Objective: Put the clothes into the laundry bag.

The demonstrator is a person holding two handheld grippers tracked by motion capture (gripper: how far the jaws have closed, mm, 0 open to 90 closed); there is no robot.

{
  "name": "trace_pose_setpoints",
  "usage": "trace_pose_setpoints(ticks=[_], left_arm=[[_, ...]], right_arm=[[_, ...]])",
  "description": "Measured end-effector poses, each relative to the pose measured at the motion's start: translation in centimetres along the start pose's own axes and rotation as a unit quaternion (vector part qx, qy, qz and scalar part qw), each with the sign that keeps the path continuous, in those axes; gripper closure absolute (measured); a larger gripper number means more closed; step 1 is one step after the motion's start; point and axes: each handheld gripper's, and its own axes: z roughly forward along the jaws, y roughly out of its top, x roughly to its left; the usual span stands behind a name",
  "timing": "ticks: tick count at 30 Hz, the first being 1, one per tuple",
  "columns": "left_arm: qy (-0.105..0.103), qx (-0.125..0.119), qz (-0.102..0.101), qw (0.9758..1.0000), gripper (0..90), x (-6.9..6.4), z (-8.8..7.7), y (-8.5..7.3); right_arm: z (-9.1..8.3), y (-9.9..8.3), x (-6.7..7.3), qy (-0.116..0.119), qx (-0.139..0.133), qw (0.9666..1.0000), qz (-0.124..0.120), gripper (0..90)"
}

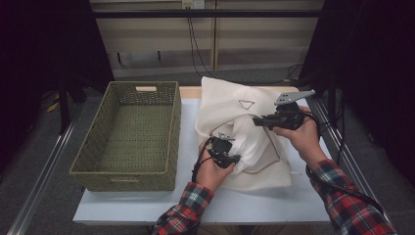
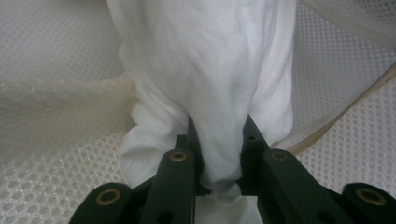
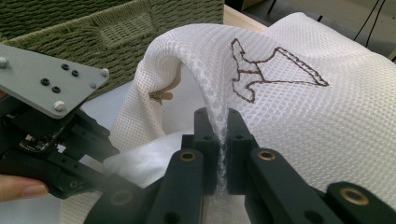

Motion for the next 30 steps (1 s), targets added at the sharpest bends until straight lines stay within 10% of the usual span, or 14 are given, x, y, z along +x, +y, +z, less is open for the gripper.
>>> trace_pose_setpoints(ticks=[30], left_arm=[[0.005,-0.022,-0.011,0.9997,80.2,-0.2,1.1,1.9]], right_arm=[[-0.2,-0.2,-0.1,0.005,-0.006,1.0,0.003,86.9]])
